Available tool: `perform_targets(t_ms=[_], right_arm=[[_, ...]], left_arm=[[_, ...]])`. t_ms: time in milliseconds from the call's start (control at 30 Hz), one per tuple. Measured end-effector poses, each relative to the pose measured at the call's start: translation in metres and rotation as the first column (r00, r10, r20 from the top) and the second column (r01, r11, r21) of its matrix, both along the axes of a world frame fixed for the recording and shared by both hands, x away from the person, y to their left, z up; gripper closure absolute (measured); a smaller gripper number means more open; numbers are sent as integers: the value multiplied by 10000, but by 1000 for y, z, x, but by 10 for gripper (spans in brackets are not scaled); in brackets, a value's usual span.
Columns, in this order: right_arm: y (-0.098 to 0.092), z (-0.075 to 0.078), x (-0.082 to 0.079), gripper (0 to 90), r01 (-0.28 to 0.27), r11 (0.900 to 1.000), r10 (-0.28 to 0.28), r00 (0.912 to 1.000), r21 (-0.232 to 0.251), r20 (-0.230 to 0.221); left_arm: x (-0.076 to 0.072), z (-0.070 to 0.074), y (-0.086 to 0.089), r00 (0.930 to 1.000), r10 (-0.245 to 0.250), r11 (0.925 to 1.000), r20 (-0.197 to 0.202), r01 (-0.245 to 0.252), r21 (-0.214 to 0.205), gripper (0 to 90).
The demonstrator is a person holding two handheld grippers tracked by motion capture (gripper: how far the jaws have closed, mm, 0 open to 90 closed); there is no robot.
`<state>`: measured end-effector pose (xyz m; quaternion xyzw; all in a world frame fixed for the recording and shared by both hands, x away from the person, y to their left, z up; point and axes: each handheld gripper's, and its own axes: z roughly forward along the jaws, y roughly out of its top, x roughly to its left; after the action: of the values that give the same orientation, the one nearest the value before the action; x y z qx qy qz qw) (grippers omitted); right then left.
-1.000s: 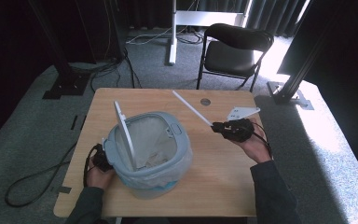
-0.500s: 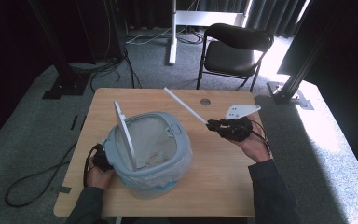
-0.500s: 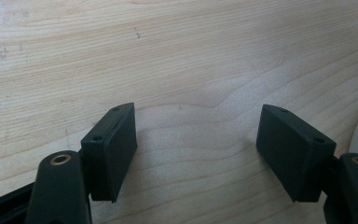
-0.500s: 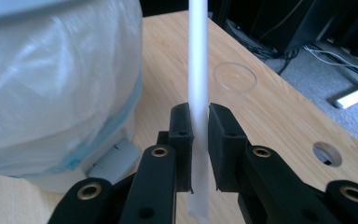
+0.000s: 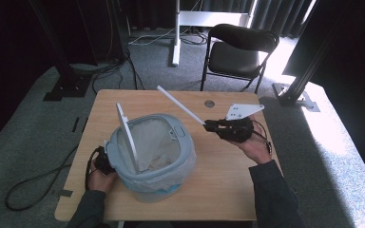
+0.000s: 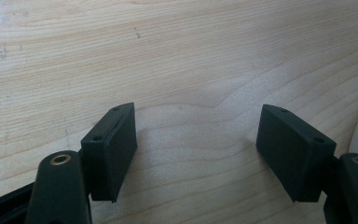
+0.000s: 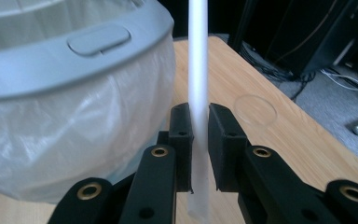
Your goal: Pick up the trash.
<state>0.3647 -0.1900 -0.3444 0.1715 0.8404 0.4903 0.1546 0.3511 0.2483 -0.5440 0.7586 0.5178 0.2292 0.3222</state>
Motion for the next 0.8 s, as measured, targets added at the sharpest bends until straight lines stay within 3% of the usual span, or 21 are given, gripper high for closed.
perform_targets(t_ms=[167, 433, 800], right_arm=[[8, 8, -2, 799, -410, 9987, 409, 9992, 294, 42], [20, 13, -2, 799, -675, 9975, 671, 9976, 216, 183], [31, 23, -2, 800, -1070, 9926, 1053, 9940, 571, 304]], left_arm=[[0, 0, 0, 10000, 0, 10000, 1, 0, 0, 288], [0, 0, 0, 10000, 1, 10000, 2, -1, -1, 288], [0, 0, 0, 10000, -1, 10000, 0, 1, 0, 287]])
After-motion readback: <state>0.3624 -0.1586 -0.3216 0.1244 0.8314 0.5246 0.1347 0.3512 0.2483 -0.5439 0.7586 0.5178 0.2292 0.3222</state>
